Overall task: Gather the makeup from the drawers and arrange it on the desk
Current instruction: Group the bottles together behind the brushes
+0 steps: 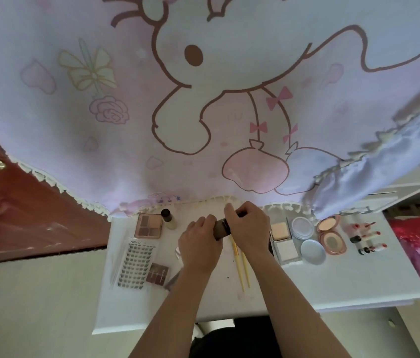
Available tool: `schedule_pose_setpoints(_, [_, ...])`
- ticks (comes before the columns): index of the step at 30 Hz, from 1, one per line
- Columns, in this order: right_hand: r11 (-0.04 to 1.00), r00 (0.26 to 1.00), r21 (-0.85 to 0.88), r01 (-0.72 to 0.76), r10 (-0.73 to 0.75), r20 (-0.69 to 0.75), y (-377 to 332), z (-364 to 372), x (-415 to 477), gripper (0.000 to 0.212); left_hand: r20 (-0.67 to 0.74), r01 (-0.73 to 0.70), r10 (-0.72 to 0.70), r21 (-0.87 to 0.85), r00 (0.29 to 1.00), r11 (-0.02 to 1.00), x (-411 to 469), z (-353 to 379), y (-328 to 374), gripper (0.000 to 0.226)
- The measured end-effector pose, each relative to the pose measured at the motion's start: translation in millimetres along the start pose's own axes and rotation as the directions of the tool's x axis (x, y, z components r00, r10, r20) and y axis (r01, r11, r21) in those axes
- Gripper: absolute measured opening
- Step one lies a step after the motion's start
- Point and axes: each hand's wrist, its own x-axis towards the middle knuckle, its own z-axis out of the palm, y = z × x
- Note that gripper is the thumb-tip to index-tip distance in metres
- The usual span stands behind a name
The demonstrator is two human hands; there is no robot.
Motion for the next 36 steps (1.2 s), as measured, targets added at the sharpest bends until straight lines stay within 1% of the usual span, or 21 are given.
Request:
schedule_pose_setpoints(2, [1.0, 1.0, 0.011, 0.0, 0.0, -0.028, 0, 0, -3, 0.026, -0.024, -0.061, 0.061, -0.003, 0.998, 0.998, 0, 0, -1, 0.008])
schedule_pose_setpoints(4, [0.996, 0.995, 0.051, -0.076, 0.079, -0.065, -1, -8, -3, 0.025, -0.011, -0.028, 0.028, -0.007, 1.0, 1.0, -2, 2, -8, 0.006])
schedule_pose_setpoints(6, [0.973, 0.96, 0.152, -0.173, 0.201, -0.197, -3, -34, 12, 0.026, 0.037, 0.189, -0.188, -0.02, 0.981, 0.982, -11, -1, -32, 0.012])
schedule_pose_setpoints(7, [0.964, 0.931, 0.204, -0.173, 0.227, -0.285, -6, -54, 22, 0.025, 0.061, 0.298, -0.296, -0.016, 0.953, 0.954, -18, -4, -50, 0.015])
schedule_pose_setpoints(9, [0.963, 0.89, 0.255, -0.09, 0.192, -0.413, -13, -89, 38, 0.023, 0.061, 0.404, -0.403, -0.021, 0.913, 0.914, -30, -9, -81, 0.017])
schedule_pose_setpoints(10, [0.964, 0.891, 0.259, -0.064, 0.172, -0.421, -16, -99, 43, 0.023, 0.051, 0.443, -0.441, -0.035, 0.896, 0.896, -33, -10, -90, 0.017])
schedule_pose_setpoints(12, [0.941, 0.936, 0.333, -0.061, 0.169, -0.307, -18, -98, 44, 0.03, 0.041, 0.523, -0.521, -0.11, 0.852, 0.845, -31, -10, -89, 0.018])
schedule_pose_setpoints(14, [0.852, 0.97, 0.494, -0.176, 0.236, -0.062, -12, -80, 40, 0.034, 0.084, 0.573, -0.57, -0.226, 0.817, 0.788, -27, -7, -75, 0.02])
schedule_pose_setpoints(16, [0.713, 0.928, 0.595, -0.372, 0.312, 0.205, 3, -57, 35, 0.038, 0.159, 0.592, -0.577, -0.356, 0.801, 0.723, -23, -4, -62, 0.025])
schedule_pose_setpoints(18, [0.607, 0.857, 0.605, -0.516, 0.364, 0.366, 22, -35, 28, 0.036, 0.289, 0.605, -0.54, -0.507, 0.791, 0.615, -19, -1, -52, 0.031])
schedule_pose_setpoints(21, [0.499, 0.775, 0.593, -0.632, 0.392, 0.496, 49, -14, 16, 0.026, 0.484, 0.649, -0.452, -0.672, 0.749, 0.356, -15, 7, -45, 0.027])
schedule_pose_setpoints(22, [0.47, 0.76, 0.597, -0.65, 0.387, 0.523, 57, -10, 16, 0.019, 0.503, 0.652, -0.437, -0.689, 0.745, 0.317, -16, 12, -46, 0.025])
schedule_pose_setpoints(24, [0.461, 0.749, 0.591, -0.662, 0.382, 0.541, 68, -4, 21, 0.012, 0.486, 0.641, -0.442, -0.691, 0.754, 0.333, -19, 21, -47, 0.02])
schedule_pose_setpoints(25, [0.498, 0.753, 0.566, -0.657, 0.388, 0.532, 73, 0, 26, 0.015, 0.472, 0.641, -0.457, -0.681, 0.754, 0.354, -20, 24, -48, 0.019])
schedule_pose_setpoints(26, [0.568, 0.764, 0.517, -0.64, 0.393, 0.513, 77, 4, 32, 0.019, 0.458, 0.645, -0.477, -0.664, 0.75, 0.378, -21, 27, -48, 0.021])
schedule_pose_setpoints(27, [0.678, 0.787, 0.429, -0.597, 0.391, 0.477, 80, 8, 40, 0.023, 0.442, 0.651, -0.498, -0.643, 0.746, 0.404, -21, 31, -50, 0.023])
schedule_pose_setpoints(29, [0.905, 0.86, 0.15, -0.399, 0.313, 0.402, 85, 17, 55, 0.033, 0.395, 0.642, -0.521, -0.599, 0.757, 0.478, -20, 36, -53, 0.025])
schedule_pose_setpoints(30, [0.961, 0.888, 0.02, -0.277, 0.249, 0.386, 87, 22, 62, 0.04, 0.366, 0.63, -0.525, -0.576, 0.769, 0.521, -20, 40, -56, 0.028])
schedule_pose_setpoints(31, [0.982, 0.904, -0.077, -0.175, 0.191, 0.382, 89, 26, 71, 0.045, 0.35, 0.631, -0.535, -0.549, 0.769, 0.548, -21, 44, -59, 0.033])
schedule_pose_setpoints(33, [0.978, 0.916, -0.209, -0.01, 0.092, 0.389, 93, 36, 88, 0.047, 0.354, 0.657, -0.561, -0.518, 0.748, 0.548, -18, 47, -59, 0.034])
schedule_pose_setpoints(36, [0.922, 0.883, -0.326, 0.209, -0.034, 0.469, 96, 49, 107, 0.043, 0.351, 0.683, -0.598, -0.507, 0.721, 0.526, -8, 49, -54, 0.029])
